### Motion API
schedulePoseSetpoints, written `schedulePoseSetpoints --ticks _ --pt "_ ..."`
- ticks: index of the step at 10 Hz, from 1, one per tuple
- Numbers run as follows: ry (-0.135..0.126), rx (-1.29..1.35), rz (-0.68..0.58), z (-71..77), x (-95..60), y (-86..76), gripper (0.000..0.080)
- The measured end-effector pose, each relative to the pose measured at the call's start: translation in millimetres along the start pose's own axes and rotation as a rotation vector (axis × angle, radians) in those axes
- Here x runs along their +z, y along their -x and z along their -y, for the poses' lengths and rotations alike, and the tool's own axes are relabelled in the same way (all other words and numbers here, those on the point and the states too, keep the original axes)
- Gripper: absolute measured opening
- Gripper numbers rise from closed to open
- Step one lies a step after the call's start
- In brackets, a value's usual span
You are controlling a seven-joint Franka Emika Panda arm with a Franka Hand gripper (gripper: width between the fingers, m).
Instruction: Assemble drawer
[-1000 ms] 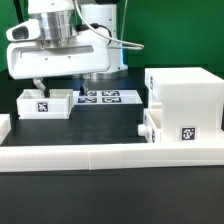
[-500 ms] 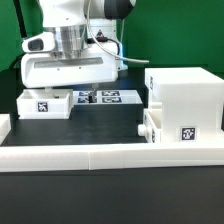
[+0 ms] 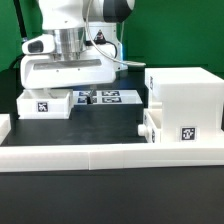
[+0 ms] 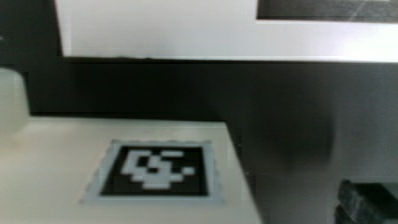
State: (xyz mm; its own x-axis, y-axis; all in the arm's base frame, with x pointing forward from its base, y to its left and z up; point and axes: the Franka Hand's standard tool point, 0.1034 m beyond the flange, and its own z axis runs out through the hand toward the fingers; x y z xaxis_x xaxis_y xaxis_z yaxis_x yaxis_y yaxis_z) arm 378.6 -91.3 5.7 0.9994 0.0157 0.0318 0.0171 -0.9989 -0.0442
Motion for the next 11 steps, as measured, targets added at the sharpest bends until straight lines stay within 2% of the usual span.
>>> schedulePoseSetpoints --ticks 1,4,5,6,7,11 --pt "0.001 0.003 -0.002 -1.3 0.0 0.0 0.0649" --pt "0.001 0.001 -0.002 -0.8 0.0 -0.2 0.0253" --pt "0.001 0.000 -0.002 -0.8 0.0 -0.3 0.0253" --pt "0.001 0.000 -0.002 -0.8 0.0 -0.3 0.0079" --pt "0.001 0.000 -0.003 -0.9 -0.4 -0.8 0.0042" --pt "0.001 0.000 -0.004 -0.9 -0.5 -0.9 0.0042"
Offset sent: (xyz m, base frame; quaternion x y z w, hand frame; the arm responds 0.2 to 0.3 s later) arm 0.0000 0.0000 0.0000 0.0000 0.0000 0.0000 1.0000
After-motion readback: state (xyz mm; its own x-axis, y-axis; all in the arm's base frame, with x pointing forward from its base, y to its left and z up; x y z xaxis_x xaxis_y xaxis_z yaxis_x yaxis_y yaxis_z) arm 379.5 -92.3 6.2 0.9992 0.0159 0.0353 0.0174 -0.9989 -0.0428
